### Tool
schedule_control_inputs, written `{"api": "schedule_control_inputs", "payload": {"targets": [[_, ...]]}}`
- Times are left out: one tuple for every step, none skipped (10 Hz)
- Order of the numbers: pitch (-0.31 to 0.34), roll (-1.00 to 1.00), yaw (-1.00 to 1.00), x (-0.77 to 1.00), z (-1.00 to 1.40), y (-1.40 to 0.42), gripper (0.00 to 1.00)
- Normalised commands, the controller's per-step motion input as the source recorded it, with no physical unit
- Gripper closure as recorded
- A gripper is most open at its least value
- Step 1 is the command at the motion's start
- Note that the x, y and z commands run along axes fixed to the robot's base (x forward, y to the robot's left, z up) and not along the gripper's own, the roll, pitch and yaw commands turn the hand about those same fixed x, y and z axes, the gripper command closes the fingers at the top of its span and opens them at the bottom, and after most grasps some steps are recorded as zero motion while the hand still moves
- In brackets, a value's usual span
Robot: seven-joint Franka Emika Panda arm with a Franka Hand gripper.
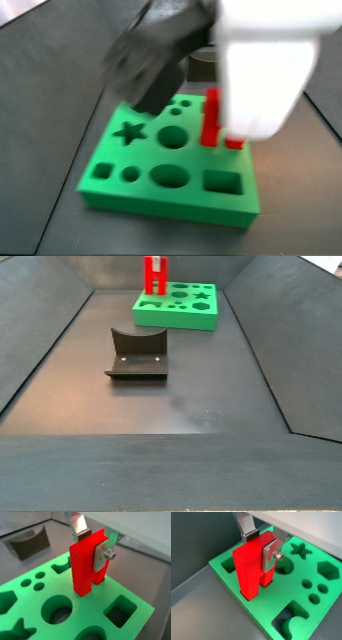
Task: Pick up the double-square object. Move up. Move to above the board. Insert the double-square object.
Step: Insert the double-square object.
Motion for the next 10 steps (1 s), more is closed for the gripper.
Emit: {"api": "schedule_control_inputs", "payload": {"targets": [[-0.12,0.18,0.07,-0.37,-0.47,-0.09,1.0],[-0.109,0.18,0.15,-0.06,-0.59,-0.14,1.0],[-0.004,0.18,0.1,0.08,-0.9,-0.09,1.0],[0.044,-0.04,0.0,0.19,-1.0,0.09,1.0],[0.104,-0.08,0.0,0.35,-0.9,0.17,1.0],[0.16,-0.07,0.07,0.35,-0.83,0.15,1.0],[0.206,-0.06,0.04,0.22,-0.76,0.18,1.0],[0.211,-0.05,0.0,0.1,-0.77,0.12,1.0],[0.209,-0.04,0.14,0.18,-0.79,0.0,1.0],[0.227,-0.04,0.11,0.14,-0.75,0.0,1.0]]}}
